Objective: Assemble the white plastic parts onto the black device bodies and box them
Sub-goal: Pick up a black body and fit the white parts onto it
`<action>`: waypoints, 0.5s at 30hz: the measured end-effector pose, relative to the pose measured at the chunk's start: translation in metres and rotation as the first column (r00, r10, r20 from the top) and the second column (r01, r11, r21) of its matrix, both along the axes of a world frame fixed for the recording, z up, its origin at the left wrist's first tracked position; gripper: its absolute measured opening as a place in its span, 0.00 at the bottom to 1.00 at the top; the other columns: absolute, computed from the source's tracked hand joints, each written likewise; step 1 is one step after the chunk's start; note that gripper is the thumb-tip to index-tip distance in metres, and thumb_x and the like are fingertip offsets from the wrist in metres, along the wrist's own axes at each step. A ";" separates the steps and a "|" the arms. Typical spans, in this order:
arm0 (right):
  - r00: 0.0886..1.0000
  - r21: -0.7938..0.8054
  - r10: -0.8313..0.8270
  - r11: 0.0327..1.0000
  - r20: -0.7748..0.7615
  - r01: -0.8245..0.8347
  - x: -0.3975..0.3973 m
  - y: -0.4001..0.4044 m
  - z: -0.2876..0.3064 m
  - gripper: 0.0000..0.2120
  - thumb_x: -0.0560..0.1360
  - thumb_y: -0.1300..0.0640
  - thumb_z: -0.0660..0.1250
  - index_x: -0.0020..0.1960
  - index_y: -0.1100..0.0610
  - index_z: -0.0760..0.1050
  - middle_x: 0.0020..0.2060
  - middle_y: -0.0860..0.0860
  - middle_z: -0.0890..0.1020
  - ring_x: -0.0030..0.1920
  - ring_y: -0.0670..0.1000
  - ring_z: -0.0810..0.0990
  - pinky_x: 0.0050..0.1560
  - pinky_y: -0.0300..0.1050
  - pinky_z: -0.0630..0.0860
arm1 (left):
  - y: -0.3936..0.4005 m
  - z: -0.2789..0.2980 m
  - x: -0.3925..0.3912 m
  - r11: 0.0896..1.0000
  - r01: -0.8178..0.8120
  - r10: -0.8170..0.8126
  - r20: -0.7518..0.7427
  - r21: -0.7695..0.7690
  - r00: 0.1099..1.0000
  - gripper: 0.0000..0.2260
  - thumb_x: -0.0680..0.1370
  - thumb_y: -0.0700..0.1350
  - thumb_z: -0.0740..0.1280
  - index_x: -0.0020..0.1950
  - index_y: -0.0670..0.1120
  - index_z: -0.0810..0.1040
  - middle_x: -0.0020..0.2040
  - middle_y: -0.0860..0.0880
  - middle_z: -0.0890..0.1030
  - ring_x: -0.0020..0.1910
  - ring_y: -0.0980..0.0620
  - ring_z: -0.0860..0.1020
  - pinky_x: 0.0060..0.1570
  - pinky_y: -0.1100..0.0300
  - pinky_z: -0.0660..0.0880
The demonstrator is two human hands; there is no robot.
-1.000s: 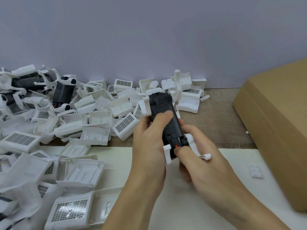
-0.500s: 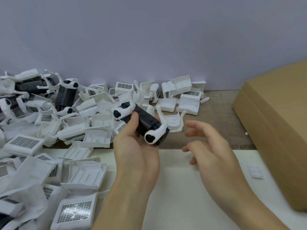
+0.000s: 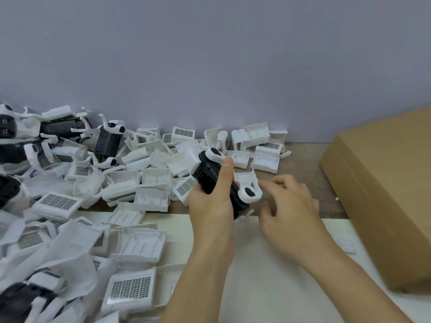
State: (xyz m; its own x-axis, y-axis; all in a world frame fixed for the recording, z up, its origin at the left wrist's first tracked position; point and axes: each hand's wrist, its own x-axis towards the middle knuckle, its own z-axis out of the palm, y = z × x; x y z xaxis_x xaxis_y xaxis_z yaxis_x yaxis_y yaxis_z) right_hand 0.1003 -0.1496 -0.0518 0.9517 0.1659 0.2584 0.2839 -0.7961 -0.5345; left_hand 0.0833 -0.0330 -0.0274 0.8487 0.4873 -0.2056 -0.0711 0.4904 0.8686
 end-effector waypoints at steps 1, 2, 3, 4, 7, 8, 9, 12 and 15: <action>1.000 -0.062 0.003 0.998 -0.015 -0.004 0.005 0.002 0.003 0.16 0.77 0.54 0.61 0.62 0.43 0.74 0.58 0.44 0.69 0.58 0.48 0.63 0.54 0.49 0.58 | 0.000 0.001 0.000 1.000 -0.002 0.002 -0.003 0.009 1.000 0.12 0.74 0.53 0.75 0.43 0.44 0.81 0.32 0.51 0.82 0.29 0.54 0.81 0.26 0.63 0.76; 0.999 -0.109 0.009 0.994 -0.048 -0.015 0.010 0.006 0.005 0.13 0.76 0.53 0.61 0.59 0.44 0.74 0.56 0.45 0.69 0.56 0.49 0.63 0.54 0.50 0.59 | 0.001 0.001 -0.001 1.000 -0.006 0.006 -0.008 0.020 1.000 0.13 0.74 0.54 0.75 0.45 0.44 0.81 0.33 0.51 0.82 0.30 0.54 0.81 0.27 0.63 0.76; 0.996 -0.136 0.013 0.990 -0.094 -0.026 0.015 0.010 0.008 0.10 0.76 0.53 0.61 0.56 0.46 0.74 0.55 0.46 0.68 0.55 0.50 0.62 0.54 0.51 0.60 | 0.002 0.002 0.000 0.999 -0.010 0.010 -0.011 0.031 1.000 0.14 0.73 0.54 0.75 0.46 0.44 0.81 0.34 0.51 0.83 0.32 0.55 0.81 0.28 0.62 0.76; 0.990 -0.161 0.021 0.986 -0.139 -0.043 0.019 0.014 0.010 0.07 0.75 0.54 0.62 0.52 0.48 0.73 0.53 0.47 0.68 0.54 0.50 0.62 0.54 0.51 0.61 | 0.003 0.002 0.000 0.999 -0.016 0.016 -0.015 0.039 1.000 0.14 0.73 0.55 0.75 0.47 0.44 0.81 0.35 0.51 0.83 0.33 0.54 0.81 0.30 0.61 0.77; 0.988 -0.183 0.031 0.981 -0.153 -0.059 0.030 0.024 0.013 0.02 0.72 0.61 0.63 0.41 0.56 0.73 0.45 0.51 0.72 0.49 0.53 0.69 0.47 0.48 0.69 | 0.004 0.003 0.000 0.999 -0.013 0.014 -0.021 0.040 1.000 0.13 0.74 0.55 0.75 0.48 0.46 0.81 0.35 0.53 0.83 0.35 0.55 0.82 0.39 0.55 0.80; 0.991 -0.124 0.033 0.991 -0.132 -0.049 0.032 0.023 0.013 0.05 0.71 0.63 0.64 0.37 0.57 0.72 0.41 0.52 0.73 0.45 0.54 0.70 0.41 0.44 0.70 | 0.004 0.003 0.001 0.999 -0.005 0.005 -0.016 0.038 1.000 0.13 0.75 0.54 0.74 0.49 0.46 0.82 0.36 0.54 0.83 0.36 0.56 0.82 0.41 0.55 0.81; 0.993 -0.046 0.019 0.999 -0.113 -0.024 0.032 0.021 0.013 0.09 0.71 0.65 0.64 0.34 0.56 0.71 0.38 0.50 0.72 0.42 0.53 0.69 0.35 0.37 0.67 | 0.005 0.002 0.001 1.000 0.000 0.000 -0.010 0.031 1.000 0.12 0.76 0.54 0.73 0.51 0.46 0.82 0.37 0.54 0.83 0.38 0.55 0.83 0.43 0.55 0.81; 0.993 0.195 -0.099 0.975 -0.056 0.109 0.021 0.005 0.013 0.08 0.76 0.59 0.68 0.41 0.49 0.81 0.38 0.43 0.80 0.40 0.44 0.76 0.35 0.26 0.68 | 0.009 0.001 0.000 0.999 0.031 -0.031 0.010 -0.021 0.999 0.11 0.80 0.48 0.65 0.55 0.43 0.80 0.43 0.49 0.82 0.43 0.51 0.80 0.40 0.58 0.77; 0.986 0.450 -0.162 0.878 -0.046 0.165 0.008 -0.013 0.009 0.14 0.78 0.53 0.69 0.34 0.45 0.80 0.30 0.37 0.82 0.38 0.35 0.79 0.38 0.32 0.71 | 0.009 0.000 -0.001 0.998 0.061 -0.061 0.012 0.016 0.998 0.07 0.79 0.42 0.62 0.51 0.43 0.79 0.41 0.48 0.80 0.38 0.54 0.79 0.33 0.64 0.76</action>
State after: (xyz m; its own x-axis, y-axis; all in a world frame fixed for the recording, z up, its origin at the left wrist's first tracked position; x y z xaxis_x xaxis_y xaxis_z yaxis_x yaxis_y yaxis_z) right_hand 0.1079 -0.1629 -0.0425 0.9572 -0.1248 0.2609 0.1655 -0.5036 -0.8479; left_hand 0.0824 -0.0236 -0.0272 0.8794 0.4376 -0.1874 -0.0528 0.4809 0.8752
